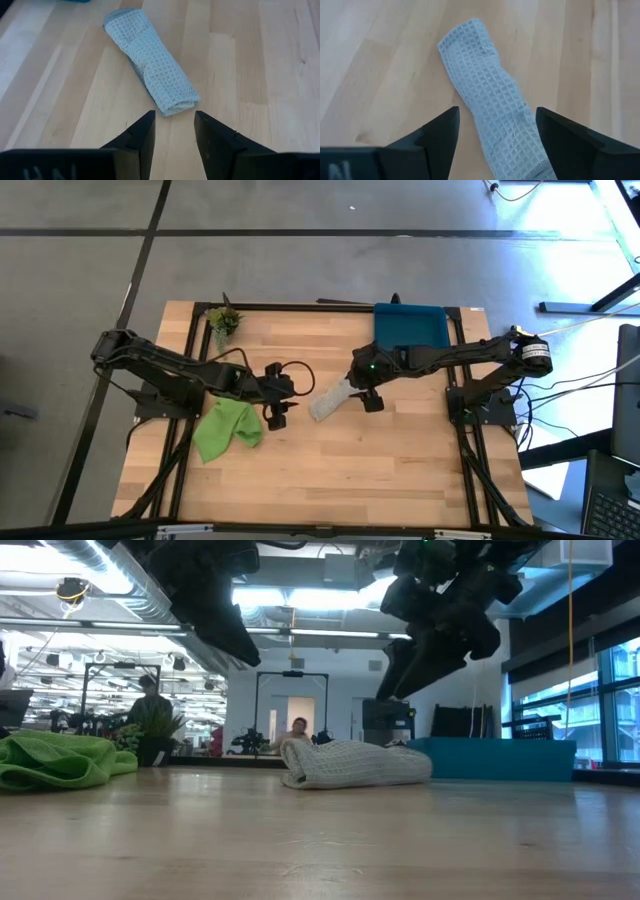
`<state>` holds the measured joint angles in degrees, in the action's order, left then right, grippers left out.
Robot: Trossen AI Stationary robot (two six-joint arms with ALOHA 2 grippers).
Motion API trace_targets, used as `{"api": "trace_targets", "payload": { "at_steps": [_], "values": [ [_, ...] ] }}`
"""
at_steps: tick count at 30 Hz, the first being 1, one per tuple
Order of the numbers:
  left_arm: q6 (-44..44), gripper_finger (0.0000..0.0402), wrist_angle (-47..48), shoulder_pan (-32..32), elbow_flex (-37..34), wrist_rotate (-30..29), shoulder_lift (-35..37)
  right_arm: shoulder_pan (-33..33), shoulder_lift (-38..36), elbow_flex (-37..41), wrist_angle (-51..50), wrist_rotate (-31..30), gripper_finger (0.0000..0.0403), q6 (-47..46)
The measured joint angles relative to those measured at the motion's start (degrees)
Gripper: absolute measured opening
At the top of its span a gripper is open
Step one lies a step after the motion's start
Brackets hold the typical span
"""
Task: Roll microfiber towels into tight, uniform cylinder then place into a basket
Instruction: Put the rolled gray microfiber cloth into the blue bin
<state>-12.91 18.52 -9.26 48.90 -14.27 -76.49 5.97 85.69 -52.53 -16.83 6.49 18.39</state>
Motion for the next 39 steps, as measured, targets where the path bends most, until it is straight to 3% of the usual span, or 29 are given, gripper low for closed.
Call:
{"api": "trace_targets", "payload": {
  "at_steps": [8,17,39],
  "values": [
    [0.0,0.0125,0.0,0.0,0.0,0.0,0.0,0.0,1.1,0.0,4.6,1.1,0.0272,3.7],
    [0.0,0.0125,0.0,0.0,0.0,0.0,0.0,-0.3,6.3,0.0,9.1,1.6,0.039,6.3],
    [0.0,0.0125,-0.1,0.0,0.0,0.0,0.0,1.6,17.3,0.0,16.0,6.5,0.04,13.6]
  ]
}}
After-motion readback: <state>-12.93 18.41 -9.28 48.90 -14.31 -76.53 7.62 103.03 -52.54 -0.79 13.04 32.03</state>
